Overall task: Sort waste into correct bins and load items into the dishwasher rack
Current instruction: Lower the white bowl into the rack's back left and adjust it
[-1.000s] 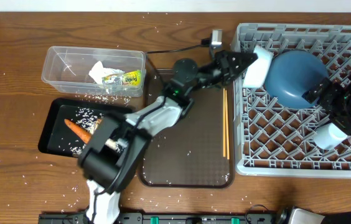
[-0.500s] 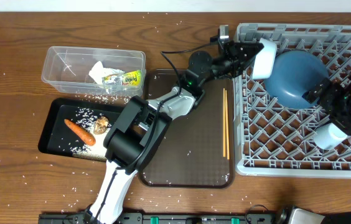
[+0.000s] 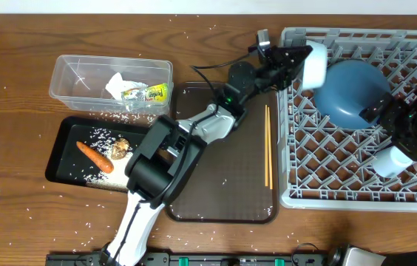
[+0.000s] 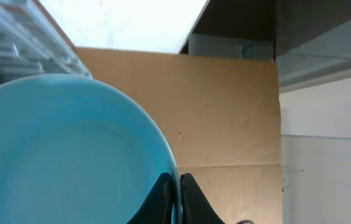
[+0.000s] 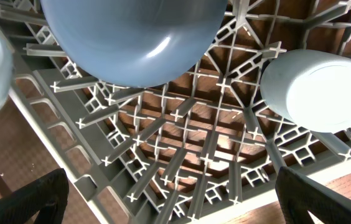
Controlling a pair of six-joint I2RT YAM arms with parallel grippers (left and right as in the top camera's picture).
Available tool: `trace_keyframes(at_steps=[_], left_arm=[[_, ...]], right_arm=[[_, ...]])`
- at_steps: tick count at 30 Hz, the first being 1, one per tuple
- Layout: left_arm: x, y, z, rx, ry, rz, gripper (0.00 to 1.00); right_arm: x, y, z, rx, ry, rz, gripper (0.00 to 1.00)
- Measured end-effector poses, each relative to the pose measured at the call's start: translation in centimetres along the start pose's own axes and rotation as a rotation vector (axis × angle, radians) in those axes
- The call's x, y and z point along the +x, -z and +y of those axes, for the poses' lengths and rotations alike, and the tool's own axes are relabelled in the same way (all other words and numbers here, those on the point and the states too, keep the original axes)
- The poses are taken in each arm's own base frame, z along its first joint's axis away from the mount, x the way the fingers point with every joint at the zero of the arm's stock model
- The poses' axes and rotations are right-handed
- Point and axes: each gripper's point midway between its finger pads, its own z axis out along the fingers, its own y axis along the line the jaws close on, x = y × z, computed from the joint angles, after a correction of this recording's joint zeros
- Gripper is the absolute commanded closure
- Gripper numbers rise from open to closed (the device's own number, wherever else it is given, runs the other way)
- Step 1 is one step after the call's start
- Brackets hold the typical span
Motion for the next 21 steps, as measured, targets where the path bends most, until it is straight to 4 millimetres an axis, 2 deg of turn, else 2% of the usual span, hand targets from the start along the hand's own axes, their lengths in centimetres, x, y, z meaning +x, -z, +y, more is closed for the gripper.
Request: trace_keyframes(at_steps=[5,8,16,21], left_arm=[[3.2,-0.8,0.6,-0.011,0.022,0.072,0.93],[4.2,-1.0,0.9,-0.022,0.030,0.096,0.93],[2.5,-0.5,1.1,-0.040,0.034,0.069,0.93],[2.5,-0.5,1.4,-0.044,0.044,0.070,0.93]], right_arm=[[0.3,0.0,-0.1,0.006,-0.003,0.013,0.01],[0.4,0.0,-0.2,0.007,-0.003,0.017,0.01],[0.5,0.0,-0.2,0.009,-0.004,0.021,0.01],[0.5,0.0,-0.2,0.009,-0.004,0.021,0.01]])
